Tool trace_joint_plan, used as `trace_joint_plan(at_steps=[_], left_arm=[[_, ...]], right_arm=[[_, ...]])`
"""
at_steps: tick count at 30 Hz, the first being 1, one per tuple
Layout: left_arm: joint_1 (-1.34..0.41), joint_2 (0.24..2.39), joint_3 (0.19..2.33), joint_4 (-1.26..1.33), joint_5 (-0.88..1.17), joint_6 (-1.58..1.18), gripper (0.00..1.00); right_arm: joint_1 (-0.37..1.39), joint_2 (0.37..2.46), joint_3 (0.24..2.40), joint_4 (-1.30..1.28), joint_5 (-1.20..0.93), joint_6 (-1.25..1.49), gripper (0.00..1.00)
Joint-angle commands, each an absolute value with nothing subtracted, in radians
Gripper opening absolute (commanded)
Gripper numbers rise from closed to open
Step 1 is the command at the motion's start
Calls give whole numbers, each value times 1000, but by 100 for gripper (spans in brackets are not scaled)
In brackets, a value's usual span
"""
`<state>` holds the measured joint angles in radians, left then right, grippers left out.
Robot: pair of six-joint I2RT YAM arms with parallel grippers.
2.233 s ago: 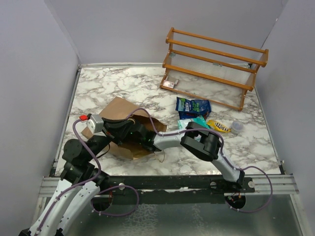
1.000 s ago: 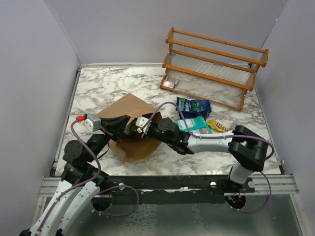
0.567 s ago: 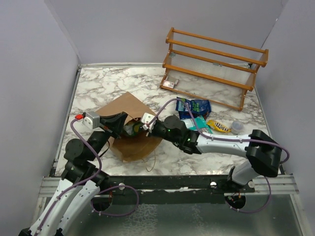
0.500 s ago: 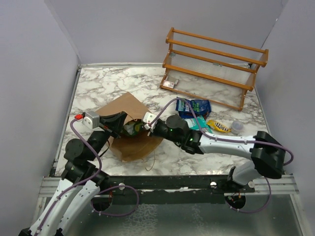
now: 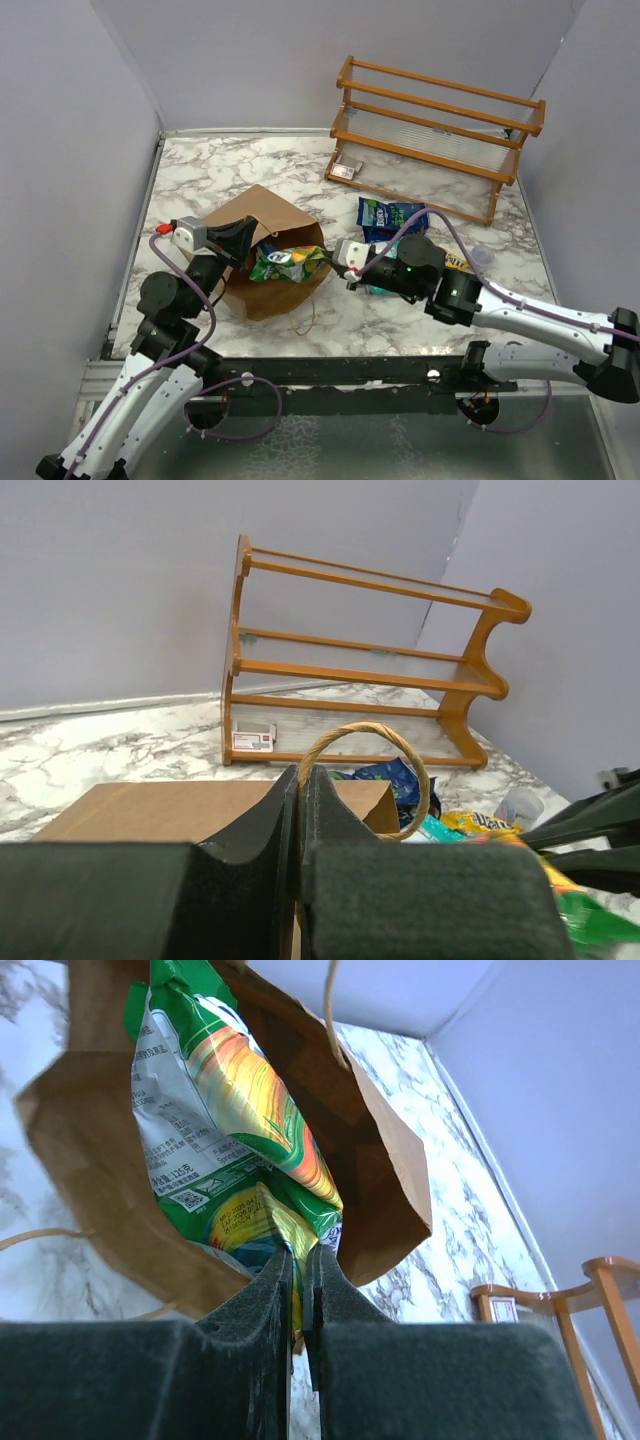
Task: Take the snacks out of the paper bag
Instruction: Take out the snack from the paper bag, then place the snack at the center of the board.
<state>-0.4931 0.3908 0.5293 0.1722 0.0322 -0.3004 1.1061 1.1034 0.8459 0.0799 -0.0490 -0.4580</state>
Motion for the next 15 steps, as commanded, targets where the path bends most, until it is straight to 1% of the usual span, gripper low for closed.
trace_joint_plan(at_steps=[1, 4, 7, 11, 15], left_arm=[[-497, 401, 561, 222, -13, -278, 0], [-497, 403, 565, 212, -30, -266, 0], [-497, 402, 568, 194, -47, -257, 0], [-497, 403, 568, 178, -76, -252, 0], [-497, 412, 569, 172, -93, -245, 0]], right_arm=[[1111, 996, 873, -37, -188, -501, 1], [1111, 936, 891, -110, -245, -510, 1], [1109, 865, 931, -181, -257, -519, 1], [1111, 772, 975, -254, -190, -542, 1], [1111, 730, 1016, -305, -104, -567, 1]])
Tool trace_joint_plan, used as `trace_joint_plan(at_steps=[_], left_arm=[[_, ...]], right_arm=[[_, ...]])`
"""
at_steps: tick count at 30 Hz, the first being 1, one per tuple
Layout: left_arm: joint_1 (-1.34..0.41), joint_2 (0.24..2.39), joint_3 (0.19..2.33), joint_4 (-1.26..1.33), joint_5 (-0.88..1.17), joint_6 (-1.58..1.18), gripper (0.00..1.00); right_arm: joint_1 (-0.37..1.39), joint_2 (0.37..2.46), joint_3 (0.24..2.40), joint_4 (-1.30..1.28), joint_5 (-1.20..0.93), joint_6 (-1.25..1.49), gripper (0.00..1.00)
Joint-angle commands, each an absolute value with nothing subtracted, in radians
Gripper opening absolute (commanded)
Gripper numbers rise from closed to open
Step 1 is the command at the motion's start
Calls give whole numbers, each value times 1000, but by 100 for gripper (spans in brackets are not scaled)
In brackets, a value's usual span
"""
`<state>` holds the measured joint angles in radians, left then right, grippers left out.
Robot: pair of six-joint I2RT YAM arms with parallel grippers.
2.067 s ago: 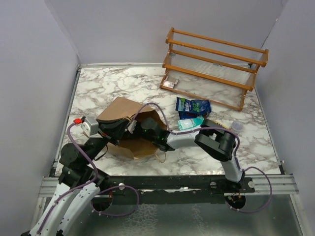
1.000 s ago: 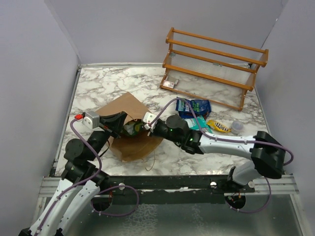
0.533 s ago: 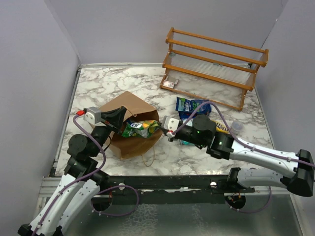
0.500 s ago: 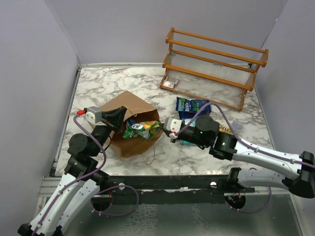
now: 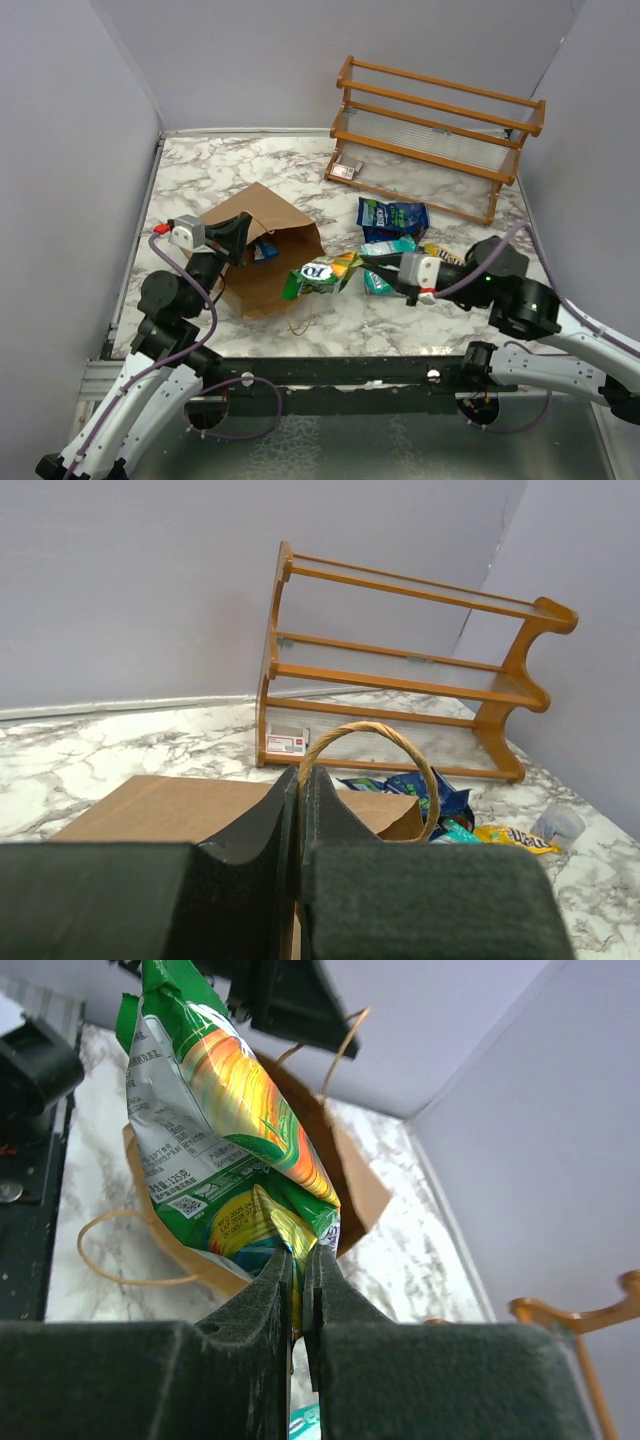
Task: Take the snacks out of the paper bag
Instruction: Place the snack at the center of the board.
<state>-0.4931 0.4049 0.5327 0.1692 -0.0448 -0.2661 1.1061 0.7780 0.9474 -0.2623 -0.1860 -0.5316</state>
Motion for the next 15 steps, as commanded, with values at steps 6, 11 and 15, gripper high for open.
trace_joint_plan(at_steps=[6, 11, 15], left_arm=[[-497, 419, 574, 166, -97, -239, 0], [-497, 420, 573, 164, -100, -241, 0], [-497, 427, 568, 170, -100, -243, 0]], right_arm=[[1111, 704, 979, -255, 223, -596, 1], [1111, 758, 838, -117, 606, -684, 1], [1040, 844, 671, 87, 739, -775, 1]])
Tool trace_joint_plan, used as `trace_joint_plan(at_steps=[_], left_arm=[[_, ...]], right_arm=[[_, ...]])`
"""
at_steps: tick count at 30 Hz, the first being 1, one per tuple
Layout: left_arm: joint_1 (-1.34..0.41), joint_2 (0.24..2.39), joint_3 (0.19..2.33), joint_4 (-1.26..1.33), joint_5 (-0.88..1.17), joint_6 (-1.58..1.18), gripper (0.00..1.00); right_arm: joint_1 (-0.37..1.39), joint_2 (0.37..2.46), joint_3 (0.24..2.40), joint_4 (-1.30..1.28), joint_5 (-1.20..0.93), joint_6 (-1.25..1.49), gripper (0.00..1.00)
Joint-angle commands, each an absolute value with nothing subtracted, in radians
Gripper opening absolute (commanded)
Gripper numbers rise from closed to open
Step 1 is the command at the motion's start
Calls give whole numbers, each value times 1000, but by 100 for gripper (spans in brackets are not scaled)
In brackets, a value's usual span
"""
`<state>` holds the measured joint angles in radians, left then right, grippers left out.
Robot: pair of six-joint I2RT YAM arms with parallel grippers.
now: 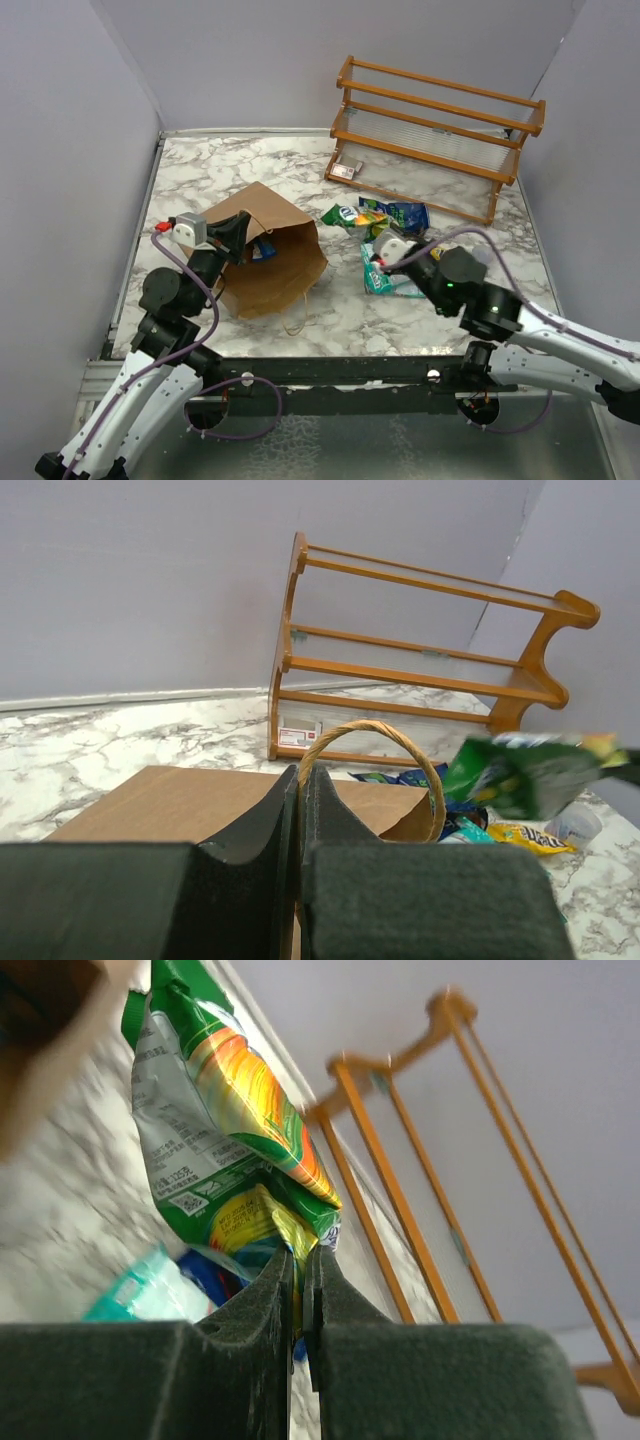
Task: Take the snacks out of the paper bag
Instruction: Place the snack at the center of the board.
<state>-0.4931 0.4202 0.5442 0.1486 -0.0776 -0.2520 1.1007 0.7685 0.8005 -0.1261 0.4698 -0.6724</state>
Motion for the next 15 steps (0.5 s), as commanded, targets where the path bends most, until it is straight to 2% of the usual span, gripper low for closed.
trace_joint_plan(at_steps=[1, 5, 12, 15], left_arm=[[-497, 430, 569, 169, -97, -242, 0], [-497, 431, 581, 161, -89, -238, 0], [-497, 399, 579, 143, -93, -226, 0], [-497, 393, 576, 143, -93, -213, 0]], right_arm=[[981, 864, 657, 80, 690, -708, 1], [774, 928, 629, 61, 512, -553, 1], [756, 1028, 626, 45, 639, -622, 1], [756, 1030, 626, -4, 617, -575, 1]])
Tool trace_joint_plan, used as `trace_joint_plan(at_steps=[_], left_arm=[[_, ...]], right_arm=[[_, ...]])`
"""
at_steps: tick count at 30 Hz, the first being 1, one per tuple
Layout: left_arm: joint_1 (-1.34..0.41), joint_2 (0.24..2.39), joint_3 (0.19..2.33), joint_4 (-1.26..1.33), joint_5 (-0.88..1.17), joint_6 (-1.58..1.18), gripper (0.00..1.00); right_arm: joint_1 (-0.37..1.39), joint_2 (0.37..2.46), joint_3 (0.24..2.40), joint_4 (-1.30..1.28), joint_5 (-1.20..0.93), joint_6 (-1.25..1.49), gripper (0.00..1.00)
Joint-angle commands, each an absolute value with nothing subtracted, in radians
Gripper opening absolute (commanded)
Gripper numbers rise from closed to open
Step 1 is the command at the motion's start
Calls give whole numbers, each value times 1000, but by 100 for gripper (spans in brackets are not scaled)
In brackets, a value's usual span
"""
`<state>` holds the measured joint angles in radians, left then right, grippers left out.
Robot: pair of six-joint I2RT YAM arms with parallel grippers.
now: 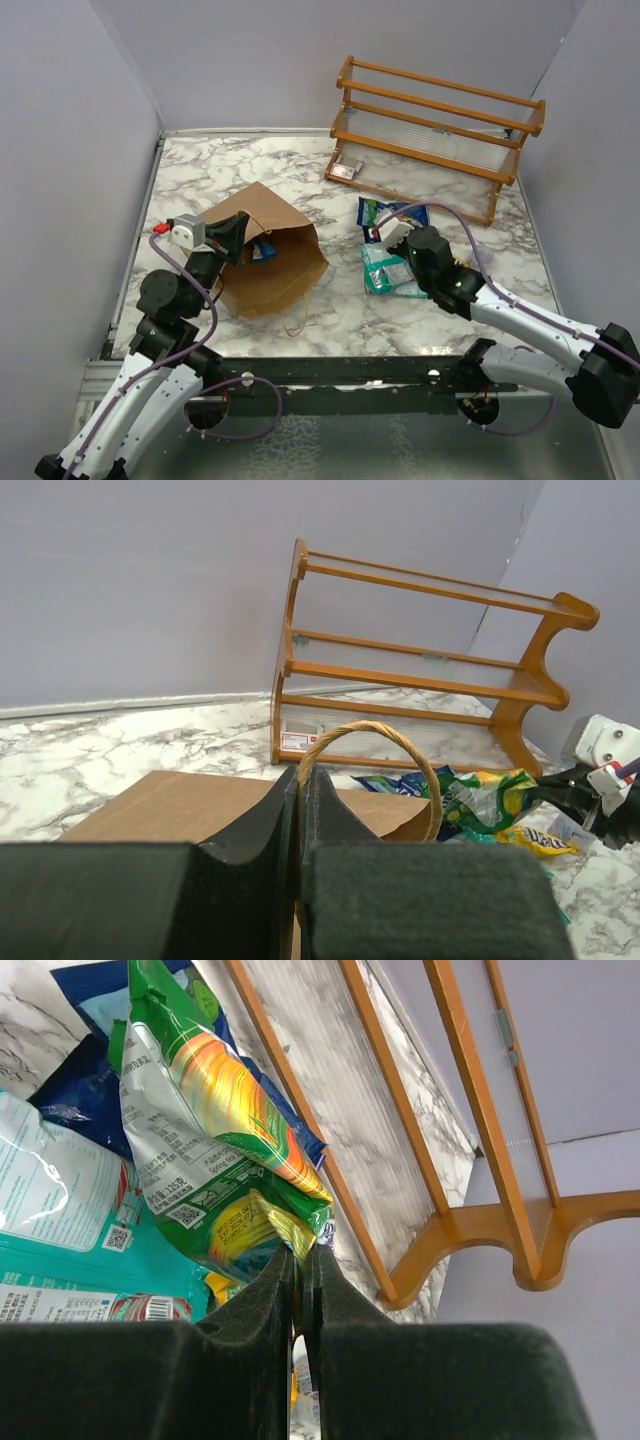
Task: Take the snacks out of the paper bag
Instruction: Place the snack at the center of the board.
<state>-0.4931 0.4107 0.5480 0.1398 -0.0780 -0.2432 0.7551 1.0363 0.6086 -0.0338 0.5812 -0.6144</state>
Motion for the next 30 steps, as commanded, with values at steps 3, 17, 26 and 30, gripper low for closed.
trace_joint_plan(at_steps=[3, 17, 26, 30], left_arm=[[-497, 392, 572, 145, -87, -210, 0], [-496, 353, 561, 138, -87, -205, 0], [-497, 367, 549, 203, 10, -212, 0], [-498, 370, 549, 209, 46, -220, 0]], right_arm=[[756, 1059, 626, -56, 588, -517, 1], [756, 1149, 676, -303, 305, -375, 3], [756, 1063, 672, -331, 131, -331, 31], [756, 971, 685, -314, 116, -303, 43]])
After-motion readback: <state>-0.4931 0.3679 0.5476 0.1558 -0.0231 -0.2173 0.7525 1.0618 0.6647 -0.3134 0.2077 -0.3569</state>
